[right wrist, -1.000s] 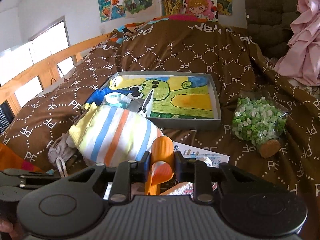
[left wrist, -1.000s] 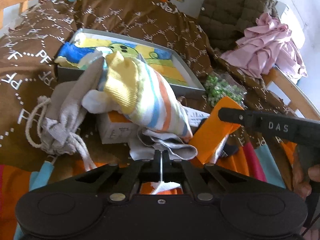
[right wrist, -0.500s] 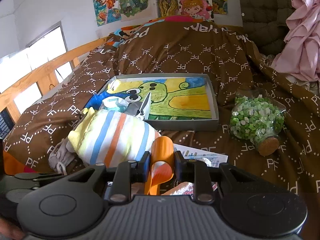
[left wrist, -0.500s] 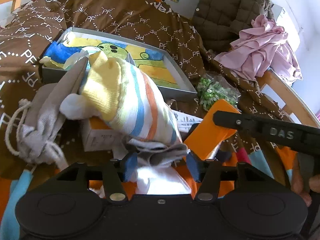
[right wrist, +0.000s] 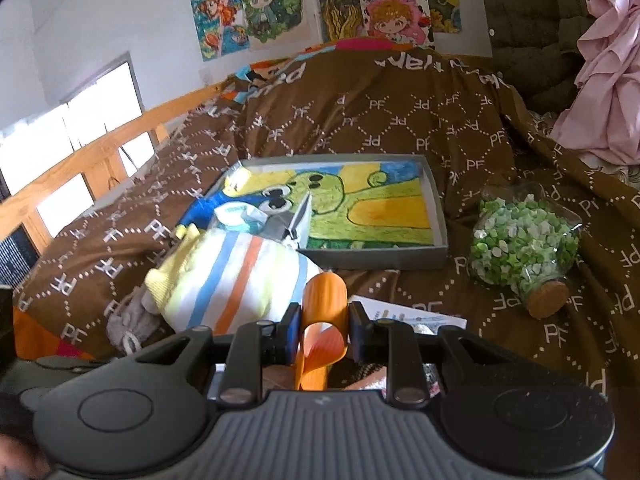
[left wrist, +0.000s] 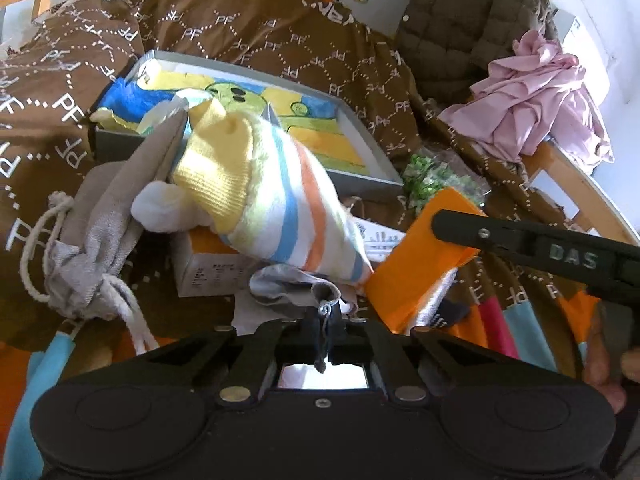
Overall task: Organize soft objects
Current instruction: 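Carry the white cloth with the left tool while the right tool carries the orange band to the tray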
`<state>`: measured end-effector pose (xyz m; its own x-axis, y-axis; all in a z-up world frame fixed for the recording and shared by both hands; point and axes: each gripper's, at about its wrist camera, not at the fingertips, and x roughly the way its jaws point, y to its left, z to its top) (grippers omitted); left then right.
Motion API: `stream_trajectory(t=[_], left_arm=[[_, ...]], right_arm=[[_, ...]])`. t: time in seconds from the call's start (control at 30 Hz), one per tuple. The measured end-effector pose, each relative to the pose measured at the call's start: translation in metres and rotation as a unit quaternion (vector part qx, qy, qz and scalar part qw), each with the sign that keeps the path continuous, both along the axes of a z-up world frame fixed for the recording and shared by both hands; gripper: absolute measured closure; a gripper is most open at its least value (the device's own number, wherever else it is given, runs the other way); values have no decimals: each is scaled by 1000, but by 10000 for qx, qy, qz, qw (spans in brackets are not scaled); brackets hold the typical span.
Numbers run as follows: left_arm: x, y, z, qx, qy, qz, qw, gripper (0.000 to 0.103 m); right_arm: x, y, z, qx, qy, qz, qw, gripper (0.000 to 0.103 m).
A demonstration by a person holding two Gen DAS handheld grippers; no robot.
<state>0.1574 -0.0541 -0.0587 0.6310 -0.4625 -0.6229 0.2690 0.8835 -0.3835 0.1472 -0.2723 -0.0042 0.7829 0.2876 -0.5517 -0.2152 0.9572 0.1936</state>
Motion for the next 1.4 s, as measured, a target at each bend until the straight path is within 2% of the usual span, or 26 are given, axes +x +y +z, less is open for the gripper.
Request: stream_trajectory(t=[0.2, 0.4, 0.57, 0.7, 0.77, 0.83, 1.07, 1.23, 1.4], left_arm=[[-17, 14, 26, -319, -156, 138, 9993, 102], [-25, 30, 56, -759, -646, 277, 9946, 102], [-22, 39, 78, -941, -1079, 329, 9892, 102], [-1, 41, 98, -940, -1419, 332, 9848, 101], [13, 37, 108, -661, -1826, 281, 9806, 101], [30, 35, 111, -519, -2032, 305, 9773, 101], [89, 43, 96, -630, -2034, 503, 9758, 101], [127, 52, 76, -701, -1808, 684, 9786, 101], [153, 67, 51, -880, -1433, 777, 9827, 101]], right_arm=[[-9, -7, 11, 400, -492, 83, 9980, 76], [-17, -17, 25, 832, -1055, 123, 9909, 76], [-13, -22, 34, 1049, -1426, 111, 9841, 76], [10, -25, 35, 1155, -1511, 83, 9817, 76], [26, -28, 32, 1273, -1449, 15, 9812, 76], [41, -32, 26, 1431, -1332, -64, 9807, 76], [90, -26, 10, 1396, -1182, -170, 9830, 76], [122, -5, -2, 1001, -1081, -191, 9889, 76], [140, 21, -12, 391, -988, -214, 9941, 75]])
